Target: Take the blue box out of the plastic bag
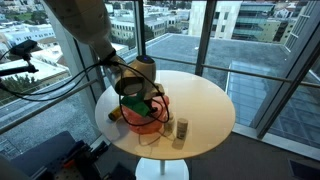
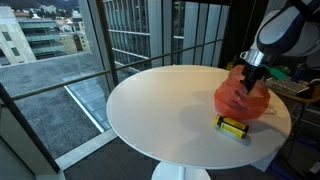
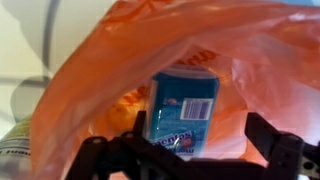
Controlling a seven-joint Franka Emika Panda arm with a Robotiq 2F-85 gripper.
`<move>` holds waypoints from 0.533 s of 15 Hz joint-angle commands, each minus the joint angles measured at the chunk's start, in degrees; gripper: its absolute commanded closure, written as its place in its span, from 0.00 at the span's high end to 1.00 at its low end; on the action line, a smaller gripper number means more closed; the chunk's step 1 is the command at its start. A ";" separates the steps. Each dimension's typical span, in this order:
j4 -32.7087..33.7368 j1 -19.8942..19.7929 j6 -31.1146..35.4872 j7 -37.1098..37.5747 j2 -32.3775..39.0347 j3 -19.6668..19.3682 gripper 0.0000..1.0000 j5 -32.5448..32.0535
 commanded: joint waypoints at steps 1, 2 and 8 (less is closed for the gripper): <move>0.93 -0.57 -0.05 -0.10 0.98 -0.16 1.00 -1.14; 0.93 -0.53 -0.03 -0.03 1.04 -0.23 1.00 -1.22; 0.92 -0.27 -0.02 0.35 1.45 -0.61 0.47 -1.69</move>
